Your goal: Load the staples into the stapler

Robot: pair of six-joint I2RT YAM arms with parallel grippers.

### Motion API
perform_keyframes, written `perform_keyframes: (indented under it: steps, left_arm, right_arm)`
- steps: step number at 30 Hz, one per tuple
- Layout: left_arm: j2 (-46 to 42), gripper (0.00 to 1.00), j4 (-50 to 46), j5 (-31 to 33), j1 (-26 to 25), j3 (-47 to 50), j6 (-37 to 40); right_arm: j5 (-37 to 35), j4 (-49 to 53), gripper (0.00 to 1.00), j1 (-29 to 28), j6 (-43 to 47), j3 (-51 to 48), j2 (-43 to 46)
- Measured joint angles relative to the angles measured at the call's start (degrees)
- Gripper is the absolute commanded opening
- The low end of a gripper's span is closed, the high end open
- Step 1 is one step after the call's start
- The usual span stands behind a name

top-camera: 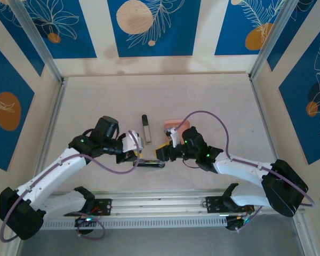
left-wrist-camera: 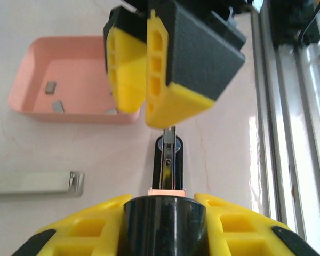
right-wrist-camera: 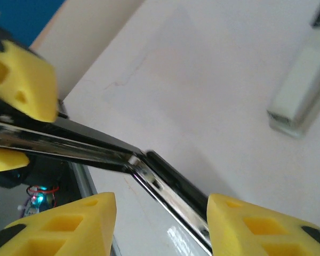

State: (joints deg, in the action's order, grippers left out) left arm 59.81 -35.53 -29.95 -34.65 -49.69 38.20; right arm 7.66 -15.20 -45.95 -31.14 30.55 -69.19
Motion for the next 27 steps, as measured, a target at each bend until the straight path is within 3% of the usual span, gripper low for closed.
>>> perform_keyframes:
  steps: [11, 21, 27]
  left_arm:
    - [6.1, 0.14, -8.0, 6.8, -4.2, -4.5, 5.3]
    - [10.0, 0.14, -11.6, 11.0, -6.7, -6.4, 6.8]
    - [12.4, 0.14, -12.1, 12.1, -8.2, -6.9, 7.0]
  right_arm:
    - [-0.8, 7.4, 0.40, -0.3, -23.6, -1.5, 0.1]
    - [-1.0, 10.8, 0.37, -3.2, -31.4, -3.3, -0.4]
    - [0.2, 10.0, 0.33, -3.7, -32.9, -3.3, -5.6]
